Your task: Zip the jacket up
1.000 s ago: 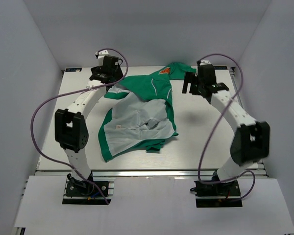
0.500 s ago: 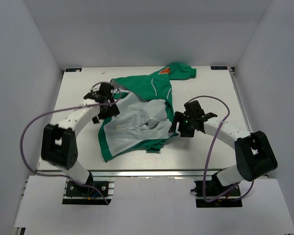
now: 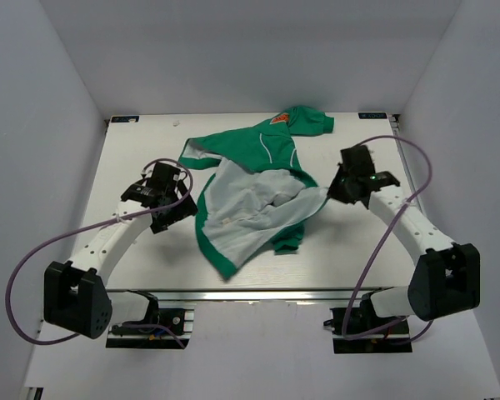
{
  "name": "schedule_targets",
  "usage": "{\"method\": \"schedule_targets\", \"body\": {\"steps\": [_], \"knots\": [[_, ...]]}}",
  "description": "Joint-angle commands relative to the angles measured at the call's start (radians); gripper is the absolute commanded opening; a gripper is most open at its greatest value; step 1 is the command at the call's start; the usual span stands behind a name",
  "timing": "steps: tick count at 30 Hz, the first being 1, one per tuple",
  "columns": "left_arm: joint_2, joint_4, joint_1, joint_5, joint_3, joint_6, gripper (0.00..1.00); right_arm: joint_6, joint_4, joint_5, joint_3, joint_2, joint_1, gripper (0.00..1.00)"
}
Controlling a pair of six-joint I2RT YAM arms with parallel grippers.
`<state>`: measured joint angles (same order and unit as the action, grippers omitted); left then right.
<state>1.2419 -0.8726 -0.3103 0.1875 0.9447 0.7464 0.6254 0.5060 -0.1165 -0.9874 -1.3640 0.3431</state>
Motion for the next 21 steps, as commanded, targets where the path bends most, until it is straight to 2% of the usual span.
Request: {"method": "schedule_targets", "body": {"steps": [1,2,4,8,9,10,12,14,16,17,18,20,21], "knots": [[0.043,0.099,-0.001,0.015,0.087,-0.050,0.98,-0.064,0.173,-0.236,-0.144,0.014,-0.102,0.00],[0.077,0.142,-0.001,0.033,0.127,-0.068,0.98,-0.090,0.183,-0.229,-0.184,-0.035,-0.174,0.00],[0.120,0.150,-0.001,0.038,0.155,-0.074,0.98,-0.127,0.169,-0.197,-0.207,-0.061,-0.202,0.00],[0.250,0.193,-0.001,0.023,0.336,-0.133,0.98,-0.209,0.189,-0.083,-0.416,-0.310,-0.332,0.03],[0.276,0.199,-0.001,0.023,0.362,-0.143,0.98,-0.231,0.199,-0.068,-0.516,-0.348,-0.332,0.24],[0.331,0.205,-0.001,0.023,0.387,-0.159,0.98,-0.248,0.200,-0.078,-0.552,-0.375,-0.331,0.38],[0.385,0.211,-0.001,0.056,0.464,-0.225,0.98,-0.279,0.190,-0.098,-0.611,-0.411,-0.331,0.55],[0.457,0.247,0.000,0.046,0.506,-0.316,0.98,-0.297,0.187,-0.101,-0.614,-0.393,-0.360,0.66],[0.513,0.260,0.000,-0.009,0.613,-0.379,0.98,-0.283,0.200,-0.095,-0.559,-0.359,-0.360,0.78],[0.569,0.289,0.000,-0.041,0.650,-0.440,0.98,-0.268,0.204,-0.080,-0.524,-0.306,-0.358,0.81],[0.599,0.308,0.000,-0.109,0.719,-0.462,0.98,-0.262,0.192,-0.013,-0.419,-0.270,-0.357,0.89],[0.695,0.386,0.000,-0.216,0.776,-0.536,0.98,-0.251,0.110,0.107,-0.277,-0.140,-0.346,0.89],[0.737,0.395,-0.001,-0.250,0.864,-0.544,0.98,-0.248,0.080,0.157,-0.211,-0.098,-0.345,0.89]]}}
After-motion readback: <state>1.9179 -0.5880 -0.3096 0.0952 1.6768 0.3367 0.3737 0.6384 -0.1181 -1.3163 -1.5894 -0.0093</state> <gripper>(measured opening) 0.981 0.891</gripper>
